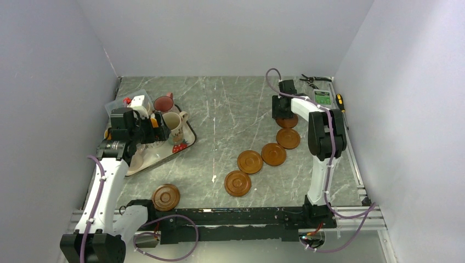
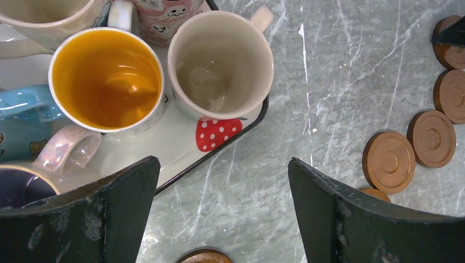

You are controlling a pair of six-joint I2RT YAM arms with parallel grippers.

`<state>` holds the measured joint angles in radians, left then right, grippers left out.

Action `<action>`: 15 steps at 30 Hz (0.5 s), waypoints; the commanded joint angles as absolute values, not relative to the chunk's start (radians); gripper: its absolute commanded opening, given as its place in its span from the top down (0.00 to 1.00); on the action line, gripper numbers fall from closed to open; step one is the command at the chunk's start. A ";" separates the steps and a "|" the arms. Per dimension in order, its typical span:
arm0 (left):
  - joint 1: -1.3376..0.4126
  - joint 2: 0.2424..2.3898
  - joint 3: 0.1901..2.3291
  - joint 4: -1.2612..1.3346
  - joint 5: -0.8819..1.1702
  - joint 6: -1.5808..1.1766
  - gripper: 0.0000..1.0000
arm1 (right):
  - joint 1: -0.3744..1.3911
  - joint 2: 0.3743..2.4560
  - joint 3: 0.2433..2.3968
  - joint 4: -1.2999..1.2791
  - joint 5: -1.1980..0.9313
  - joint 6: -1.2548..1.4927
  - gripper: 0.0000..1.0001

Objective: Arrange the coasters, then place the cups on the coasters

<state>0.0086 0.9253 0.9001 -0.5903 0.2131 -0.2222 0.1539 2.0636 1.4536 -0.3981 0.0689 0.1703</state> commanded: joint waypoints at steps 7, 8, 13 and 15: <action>0.005 0.930 0.942 -0.578 0.235 -0.212 0.06 | 0.313 2.124 1.545 -0.405 -0.044 0.125 0.53; 0.005 0.933 0.942 -0.578 0.235 -0.211 0.06 | 0.330 2.129 1.550 -0.398 -0.057 0.132 0.54; 0.005 0.946 0.943 -0.584 0.231 -0.212 0.06 | 0.431 2.181 1.617 -0.383 -0.096 0.168 0.56; 0.005 0.953 0.945 -0.586 0.235 -0.213 0.10 | 0.477 2.212 1.649 -0.373 -0.093 0.188 0.56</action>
